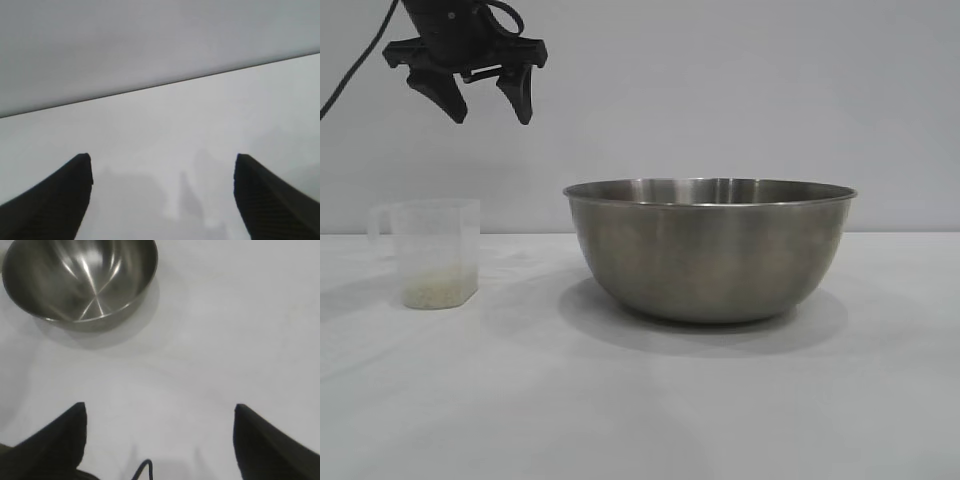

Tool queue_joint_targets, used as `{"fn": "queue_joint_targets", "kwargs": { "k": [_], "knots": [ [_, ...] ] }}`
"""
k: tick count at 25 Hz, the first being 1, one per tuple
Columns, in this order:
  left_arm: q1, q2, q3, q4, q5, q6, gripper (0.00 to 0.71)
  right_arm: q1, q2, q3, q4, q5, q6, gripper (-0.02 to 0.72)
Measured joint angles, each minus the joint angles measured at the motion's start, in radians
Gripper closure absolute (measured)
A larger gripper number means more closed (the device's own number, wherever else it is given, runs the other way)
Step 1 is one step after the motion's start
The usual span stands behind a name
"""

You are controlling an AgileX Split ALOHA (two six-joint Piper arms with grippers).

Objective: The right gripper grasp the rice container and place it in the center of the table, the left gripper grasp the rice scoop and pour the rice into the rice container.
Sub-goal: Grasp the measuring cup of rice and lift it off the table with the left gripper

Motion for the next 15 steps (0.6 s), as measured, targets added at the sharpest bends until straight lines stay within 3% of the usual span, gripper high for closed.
{"fn": "queue_joint_targets", "kwargs": {
  "k": [3, 15],
  "knots": [
    [0.0, 0.0, 0.0, 0.0, 0.0, 0.0, 0.151, 0.0, -0.108, 0.027, -0.009, 0.043, 0.0, 0.165],
    [0.0, 0.0, 0.0, 0.022, 0.002, 0.002, 0.151, 0.0, -0.352, 0.034, -0.062, 0.056, 0.049, 0.165]
  ]
}}
